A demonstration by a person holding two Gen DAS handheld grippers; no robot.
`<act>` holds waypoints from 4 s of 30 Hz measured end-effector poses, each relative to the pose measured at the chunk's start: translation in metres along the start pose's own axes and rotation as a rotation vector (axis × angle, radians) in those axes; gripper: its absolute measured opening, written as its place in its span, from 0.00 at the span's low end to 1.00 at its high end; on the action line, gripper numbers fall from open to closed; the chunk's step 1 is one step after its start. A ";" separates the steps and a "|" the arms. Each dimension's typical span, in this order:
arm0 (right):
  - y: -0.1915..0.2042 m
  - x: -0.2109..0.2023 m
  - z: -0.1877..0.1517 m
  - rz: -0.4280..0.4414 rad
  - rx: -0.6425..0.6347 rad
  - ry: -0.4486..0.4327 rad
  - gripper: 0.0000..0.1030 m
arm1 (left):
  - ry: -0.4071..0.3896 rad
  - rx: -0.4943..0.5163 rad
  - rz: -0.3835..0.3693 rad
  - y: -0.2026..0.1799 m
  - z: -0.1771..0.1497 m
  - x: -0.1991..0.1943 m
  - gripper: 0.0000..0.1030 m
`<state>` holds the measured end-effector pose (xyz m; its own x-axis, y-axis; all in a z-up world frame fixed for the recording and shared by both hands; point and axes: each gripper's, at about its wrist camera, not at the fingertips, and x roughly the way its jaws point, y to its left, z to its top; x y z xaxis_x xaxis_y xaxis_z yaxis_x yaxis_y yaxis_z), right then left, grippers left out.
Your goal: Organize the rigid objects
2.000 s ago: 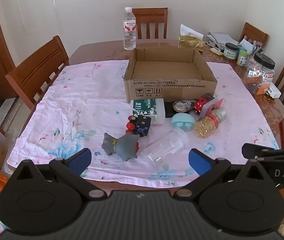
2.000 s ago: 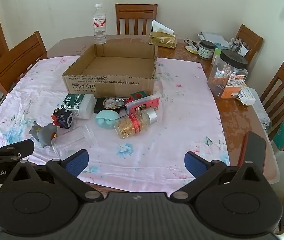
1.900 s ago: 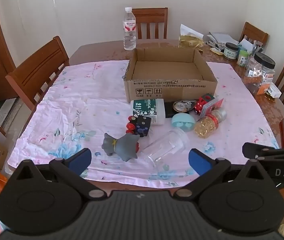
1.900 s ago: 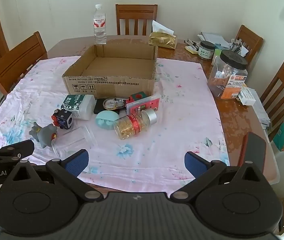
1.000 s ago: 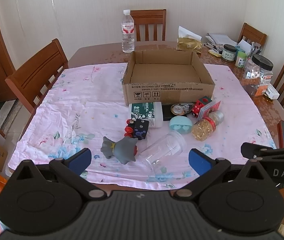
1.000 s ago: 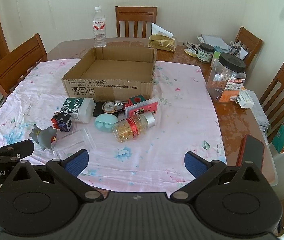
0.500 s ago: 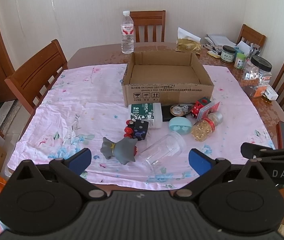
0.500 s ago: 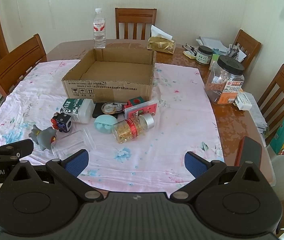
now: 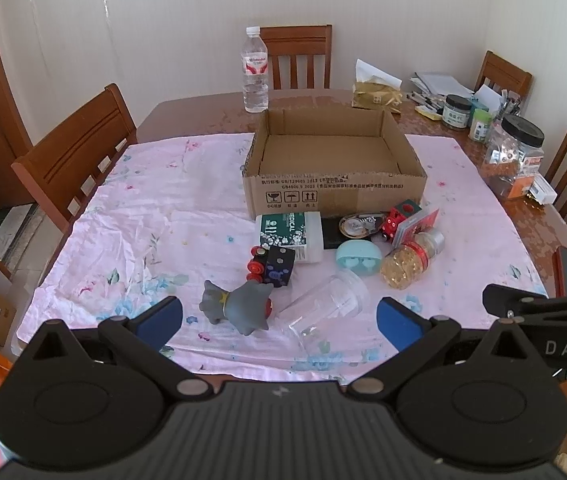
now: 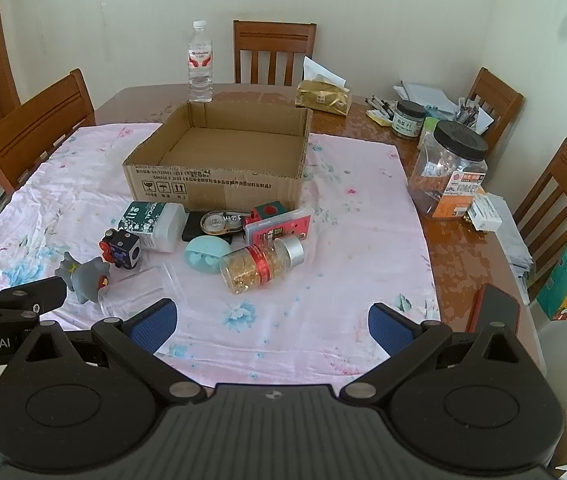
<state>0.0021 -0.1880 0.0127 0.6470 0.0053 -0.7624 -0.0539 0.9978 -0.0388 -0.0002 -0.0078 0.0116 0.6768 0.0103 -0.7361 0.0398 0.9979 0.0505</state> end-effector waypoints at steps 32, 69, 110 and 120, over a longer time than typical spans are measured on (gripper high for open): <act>0.003 -0.003 0.013 0.041 -0.007 -0.032 1.00 | 0.002 0.007 -0.009 0.008 0.011 0.002 0.99; 0.073 0.083 -0.012 0.145 -0.076 0.077 1.00 | 0.141 0.088 -0.244 0.081 -0.004 0.163 1.00; 0.131 0.150 -0.002 0.261 -0.356 0.155 1.00 | 0.115 0.169 -0.140 0.098 -0.019 0.173 0.97; 0.133 0.153 -0.001 0.238 -0.367 0.145 0.97 | 0.148 0.188 -0.165 0.091 -0.017 0.174 0.81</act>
<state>0.0937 -0.0547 -0.1097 0.4720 0.1959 -0.8595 -0.4709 0.8803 -0.0580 0.1090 0.0856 -0.1231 0.5355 -0.1284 -0.8347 0.2855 0.9577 0.0358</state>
